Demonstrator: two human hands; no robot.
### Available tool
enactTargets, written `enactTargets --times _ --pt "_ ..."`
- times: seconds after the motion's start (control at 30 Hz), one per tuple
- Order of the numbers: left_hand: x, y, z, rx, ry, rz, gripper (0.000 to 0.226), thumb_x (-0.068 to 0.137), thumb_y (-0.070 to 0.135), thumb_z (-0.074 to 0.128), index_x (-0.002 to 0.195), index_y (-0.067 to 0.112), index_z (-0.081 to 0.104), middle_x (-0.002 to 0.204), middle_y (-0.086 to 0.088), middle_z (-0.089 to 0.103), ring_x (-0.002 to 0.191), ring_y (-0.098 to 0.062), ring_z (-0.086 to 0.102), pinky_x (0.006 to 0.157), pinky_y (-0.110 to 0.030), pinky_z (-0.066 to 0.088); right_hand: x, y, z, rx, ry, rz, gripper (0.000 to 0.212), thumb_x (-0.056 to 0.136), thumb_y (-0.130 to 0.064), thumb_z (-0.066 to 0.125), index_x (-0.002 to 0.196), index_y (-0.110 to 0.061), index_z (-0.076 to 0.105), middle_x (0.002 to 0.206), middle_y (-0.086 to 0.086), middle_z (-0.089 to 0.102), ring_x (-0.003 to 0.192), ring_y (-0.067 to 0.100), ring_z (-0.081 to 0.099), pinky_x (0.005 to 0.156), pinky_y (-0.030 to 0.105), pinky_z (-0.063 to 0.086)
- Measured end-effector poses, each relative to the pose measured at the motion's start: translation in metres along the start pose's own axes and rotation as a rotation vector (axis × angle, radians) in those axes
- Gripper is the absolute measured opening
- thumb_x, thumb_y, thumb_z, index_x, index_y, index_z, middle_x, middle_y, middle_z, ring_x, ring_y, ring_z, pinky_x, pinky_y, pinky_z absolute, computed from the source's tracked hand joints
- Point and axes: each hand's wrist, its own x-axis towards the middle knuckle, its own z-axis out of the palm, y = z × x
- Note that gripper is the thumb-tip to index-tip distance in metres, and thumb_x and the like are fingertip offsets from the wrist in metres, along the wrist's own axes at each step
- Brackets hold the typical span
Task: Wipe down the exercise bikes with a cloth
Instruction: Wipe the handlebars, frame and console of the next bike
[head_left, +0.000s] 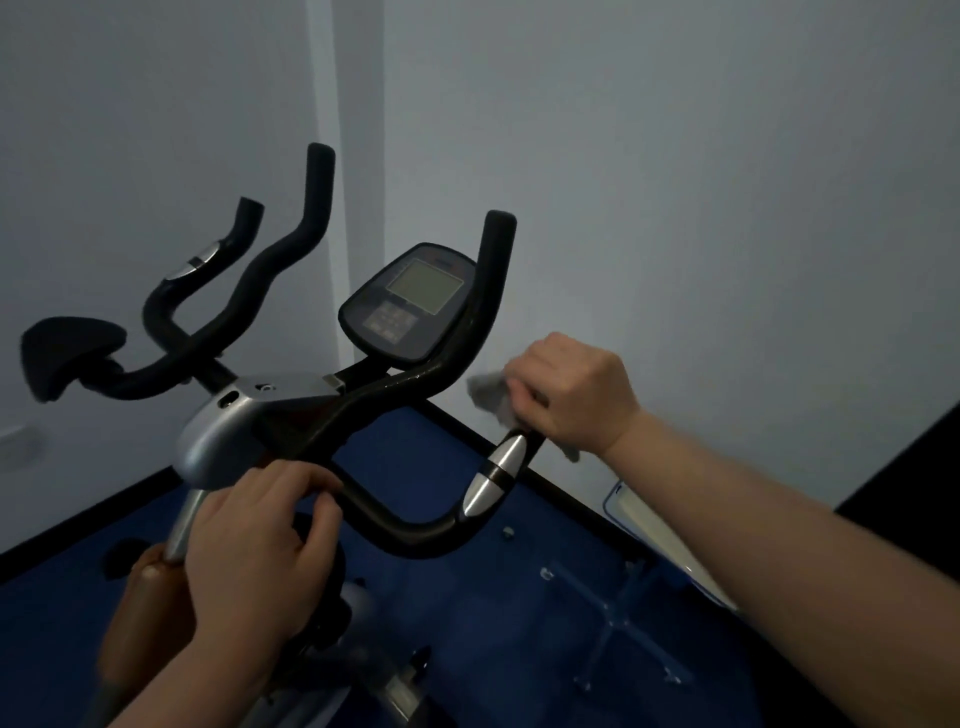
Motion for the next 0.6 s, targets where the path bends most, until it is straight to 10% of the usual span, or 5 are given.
enactTargets --times 0.23,0.47,0.6 --pt "-0.001 0.000 0.001 0.018 0.011 -0.012 0.023 0.082 0.034 0.040 0.081 0.026 0.062 0.073 0.013 0.054 0.067 -0.007 0.043 0.067 -0.030 0.029 0.009 -0.062 0.018 0.393 0.442 1.210 0.031 0.100 -0.034 0.040 0.107 -0.015 0.063 0.095 0.001 0.066 0.081 0.013 0.061 0.064 0.024 0.046" --pt "0.000 0.003 -0.001 0.012 -0.017 -0.031 0.027 0.081 0.037 0.037 0.080 0.026 0.061 0.072 0.012 0.056 0.066 -0.009 0.045 0.067 -0.031 0.031 -0.010 -0.139 0.023 0.845 0.503 1.667 0.032 0.099 -0.045 0.032 0.128 -0.033 0.041 0.115 0.016 0.064 0.099 0.035 0.065 0.082 0.053 0.054" --pt "0.000 0.003 -0.001 0.009 0.000 -0.017 0.027 0.081 0.036 0.038 0.079 0.025 0.062 0.071 0.013 0.053 0.065 -0.011 0.045 0.064 -0.031 0.030 -0.005 -0.114 0.021 0.836 0.434 1.700 0.038 0.100 -0.047 0.027 0.128 -0.028 0.043 0.116 0.011 0.065 0.102 0.029 0.064 0.088 0.045 0.053"
